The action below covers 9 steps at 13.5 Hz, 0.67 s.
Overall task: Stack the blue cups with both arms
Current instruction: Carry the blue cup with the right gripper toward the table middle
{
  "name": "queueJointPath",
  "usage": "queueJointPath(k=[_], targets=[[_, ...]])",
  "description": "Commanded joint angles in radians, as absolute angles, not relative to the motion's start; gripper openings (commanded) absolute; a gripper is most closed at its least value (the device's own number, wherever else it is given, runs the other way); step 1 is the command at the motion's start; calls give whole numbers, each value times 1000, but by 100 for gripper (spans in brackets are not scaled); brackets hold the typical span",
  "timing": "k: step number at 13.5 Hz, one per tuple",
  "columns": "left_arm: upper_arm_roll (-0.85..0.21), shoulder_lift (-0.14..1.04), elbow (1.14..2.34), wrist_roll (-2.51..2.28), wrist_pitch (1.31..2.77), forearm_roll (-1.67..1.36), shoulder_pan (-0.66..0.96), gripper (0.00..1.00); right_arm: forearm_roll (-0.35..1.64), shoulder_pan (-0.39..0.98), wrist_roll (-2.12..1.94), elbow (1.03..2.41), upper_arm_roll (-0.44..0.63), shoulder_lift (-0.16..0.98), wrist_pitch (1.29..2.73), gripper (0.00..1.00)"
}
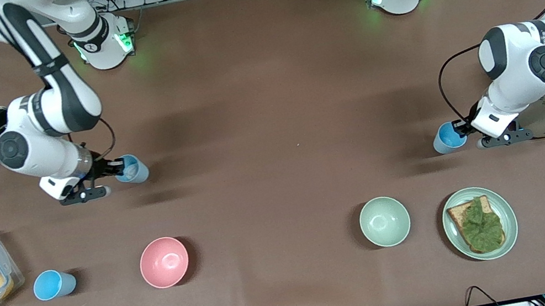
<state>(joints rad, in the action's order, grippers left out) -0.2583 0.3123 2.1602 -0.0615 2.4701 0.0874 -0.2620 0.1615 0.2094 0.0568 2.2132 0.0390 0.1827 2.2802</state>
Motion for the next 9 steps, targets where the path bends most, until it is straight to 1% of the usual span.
queueJointPath(k=[1, 5, 7, 9], targets=[[-265, 295, 2164, -84, 2454, 97, -272, 0, 176, 345, 251, 2180, 44, 160, 2249, 0], [-268, 279, 2155, -107, 2445, 80, -267, 0, 178, 524, 564, 2112, 46, 182, 2247, 0], [-304, 258, 2149, -126, 2415, 74, -267, 0, 178, 589, 691, 2059, 45, 224, 2253, 0], [-314, 256, 2105, -133, 2361, 74, -262, 0, 190, 658, 818, 1987, 44, 287, 2258, 0]])
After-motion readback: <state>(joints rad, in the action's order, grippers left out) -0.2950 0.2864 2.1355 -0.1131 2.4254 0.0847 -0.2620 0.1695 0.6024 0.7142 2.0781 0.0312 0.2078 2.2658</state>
